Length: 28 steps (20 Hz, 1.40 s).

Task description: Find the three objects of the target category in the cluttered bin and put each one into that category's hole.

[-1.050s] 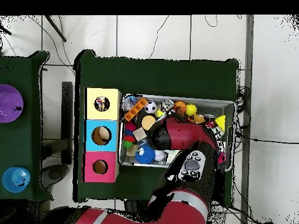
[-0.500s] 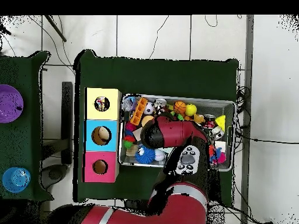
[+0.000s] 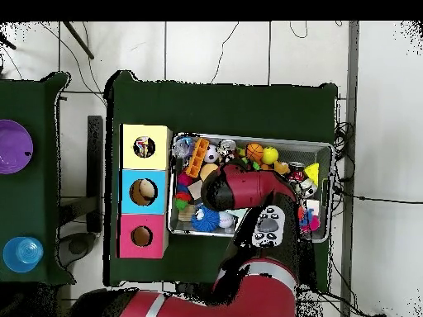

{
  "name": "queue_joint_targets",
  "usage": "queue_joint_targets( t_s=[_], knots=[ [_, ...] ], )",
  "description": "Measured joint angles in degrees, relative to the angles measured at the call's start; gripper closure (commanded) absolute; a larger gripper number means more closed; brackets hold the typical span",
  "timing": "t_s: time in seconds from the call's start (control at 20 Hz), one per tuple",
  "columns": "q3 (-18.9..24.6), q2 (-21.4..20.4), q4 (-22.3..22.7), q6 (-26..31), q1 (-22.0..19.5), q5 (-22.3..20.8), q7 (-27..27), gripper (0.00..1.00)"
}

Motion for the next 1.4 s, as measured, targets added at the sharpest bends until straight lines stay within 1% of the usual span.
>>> queue_joint_targets(
  t_s=[0.6,0.8,1.0,1.05,1.15,1.4],
  knots=[
    [0.1,-0.2,0.0,0.0,0.1,-0.3,0.0,0.0],
    [-0.9,0.0,-0.5,0.0,1.0,-0.3,0.0,0.0],
    [-3.8,0.6,-2.0,0.0,3.7,-0.3,0.0,0.0],
    [-5.3,1.0,-2.9,-0.2,5.1,-0.3,0.0,0.0],
    [-6.4,1.3,-3.5,-0.5,6.1,-0.3,0.0,0.0],
    [-10.9,2.4,-5.2,-1.7,9.1,0.2,0.0,0.0]
  ],
)
